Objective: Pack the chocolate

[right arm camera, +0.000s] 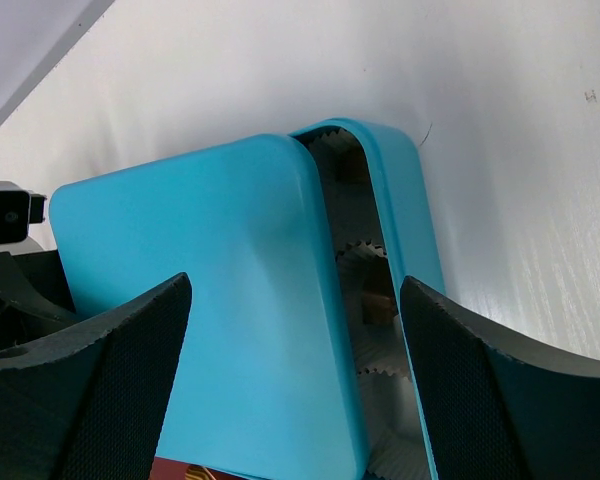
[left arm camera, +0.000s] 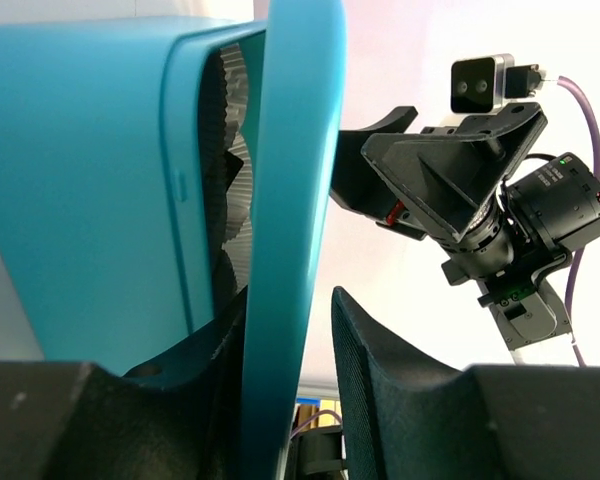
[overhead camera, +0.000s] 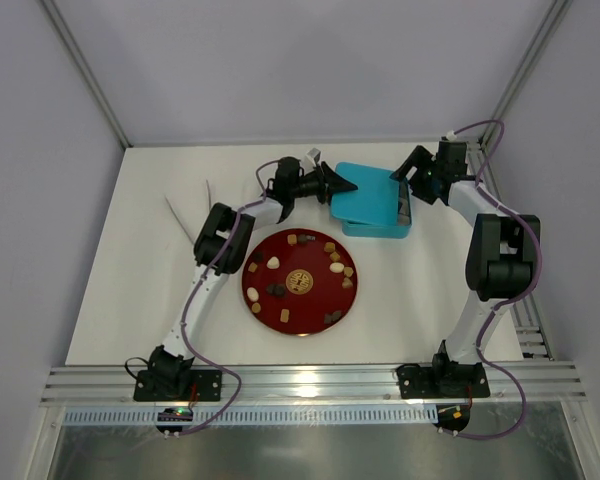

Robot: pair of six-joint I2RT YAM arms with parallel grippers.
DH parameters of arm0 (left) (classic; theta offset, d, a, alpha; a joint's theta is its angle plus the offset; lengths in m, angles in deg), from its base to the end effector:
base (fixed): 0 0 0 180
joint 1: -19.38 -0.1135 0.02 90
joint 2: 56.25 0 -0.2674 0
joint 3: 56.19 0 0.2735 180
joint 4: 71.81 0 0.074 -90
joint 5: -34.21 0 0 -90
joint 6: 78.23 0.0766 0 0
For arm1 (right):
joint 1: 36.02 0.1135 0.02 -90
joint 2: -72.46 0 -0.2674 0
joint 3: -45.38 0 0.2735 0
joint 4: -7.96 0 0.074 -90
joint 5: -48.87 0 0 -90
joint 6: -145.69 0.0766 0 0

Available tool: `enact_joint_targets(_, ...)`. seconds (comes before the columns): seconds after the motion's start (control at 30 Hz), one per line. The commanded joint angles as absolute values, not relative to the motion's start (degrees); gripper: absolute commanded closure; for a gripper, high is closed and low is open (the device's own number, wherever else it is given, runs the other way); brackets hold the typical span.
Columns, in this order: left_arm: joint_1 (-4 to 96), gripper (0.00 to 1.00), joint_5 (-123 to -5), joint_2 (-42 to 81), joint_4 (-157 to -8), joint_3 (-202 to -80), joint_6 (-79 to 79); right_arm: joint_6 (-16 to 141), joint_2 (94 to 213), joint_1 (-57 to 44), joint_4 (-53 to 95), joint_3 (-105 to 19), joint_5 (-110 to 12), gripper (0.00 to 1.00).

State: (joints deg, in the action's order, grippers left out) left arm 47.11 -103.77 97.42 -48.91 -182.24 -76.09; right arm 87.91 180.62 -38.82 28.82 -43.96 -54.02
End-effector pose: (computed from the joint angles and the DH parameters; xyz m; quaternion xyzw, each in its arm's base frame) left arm 0.5284 -0.3420 0.0950 -0.0983 0.7196 -0.6831 0.0768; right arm 0.4769 -0.0062 0.1844 0.2251 0.8721 0.2055 0.3828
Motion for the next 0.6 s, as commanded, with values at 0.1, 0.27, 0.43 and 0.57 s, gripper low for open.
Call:
enact_joint_targets(0.1, 46.9, 0.62, -104.3, 92.0, -53.1, -180.1, -71.1, 88.3, 180.7, -38.8, 26.8, -43.2, -54.6, 0.15)
enact_joint_targets(0.27, 46.5, 0.59, -104.4, 90.4, -55.5, -178.9, -69.2, 88.3, 180.7, -38.8, 26.8, -43.1, -54.8, 0.15)
enact_joint_targets(0.43, 46.2, 0.57, -104.4, 89.3, -56.2, -177.8, -68.0, 88.3, 180.9, -38.8, 26.7, -42.9, -55.0, 0.15)
enact_joint_targets(0.57, 45.8, 0.56, -104.7, 88.8, -56.4, -177.2, -67.7, 88.3, 180.9, -38.8, 26.7, -42.7, -54.8, 0.15)
